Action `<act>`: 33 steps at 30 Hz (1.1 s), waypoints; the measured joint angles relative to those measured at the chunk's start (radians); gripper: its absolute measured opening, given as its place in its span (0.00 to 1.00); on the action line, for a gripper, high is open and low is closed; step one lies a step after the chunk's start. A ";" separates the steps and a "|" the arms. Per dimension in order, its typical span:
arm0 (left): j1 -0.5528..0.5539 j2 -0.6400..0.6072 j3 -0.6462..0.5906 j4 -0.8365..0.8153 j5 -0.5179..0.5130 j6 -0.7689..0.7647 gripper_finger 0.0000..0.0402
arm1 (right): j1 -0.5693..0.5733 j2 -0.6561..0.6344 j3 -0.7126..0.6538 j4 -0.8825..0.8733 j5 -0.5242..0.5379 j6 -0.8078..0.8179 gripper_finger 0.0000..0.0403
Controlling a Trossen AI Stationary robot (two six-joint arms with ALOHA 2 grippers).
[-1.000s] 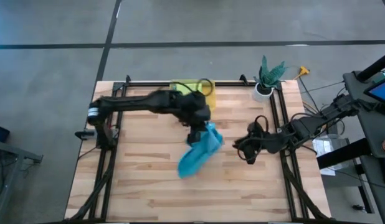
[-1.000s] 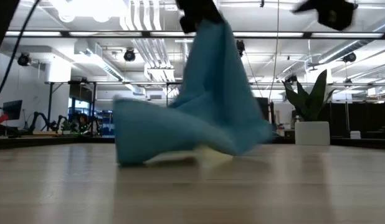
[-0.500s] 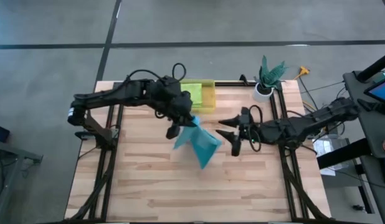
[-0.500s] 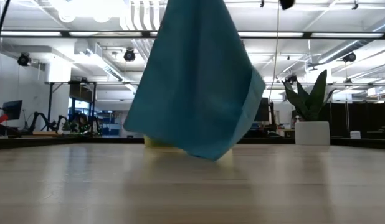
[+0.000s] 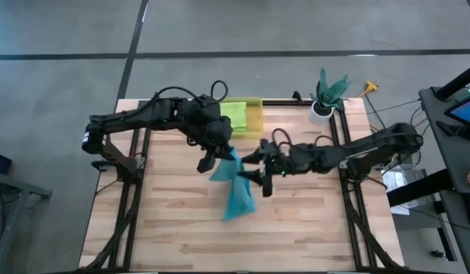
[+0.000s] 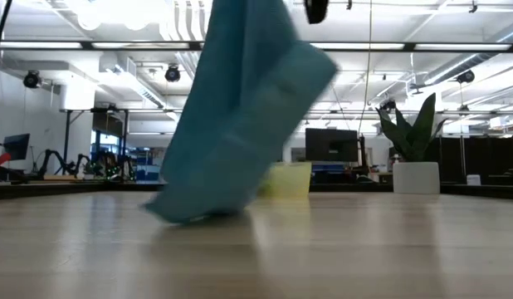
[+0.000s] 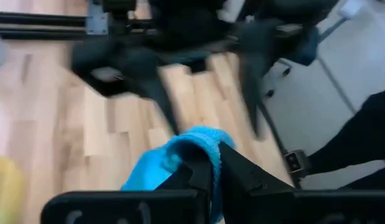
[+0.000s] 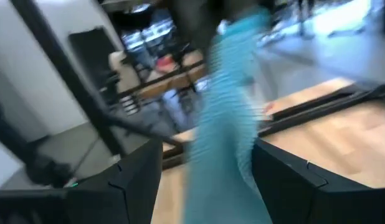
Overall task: Fold microfiber towels
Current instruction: Fold the blue microfiber cloth
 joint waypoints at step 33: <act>0.003 -0.082 0.004 -0.013 -0.168 0.011 0.01 | -0.022 0.148 0.431 -0.749 0.063 -0.188 0.03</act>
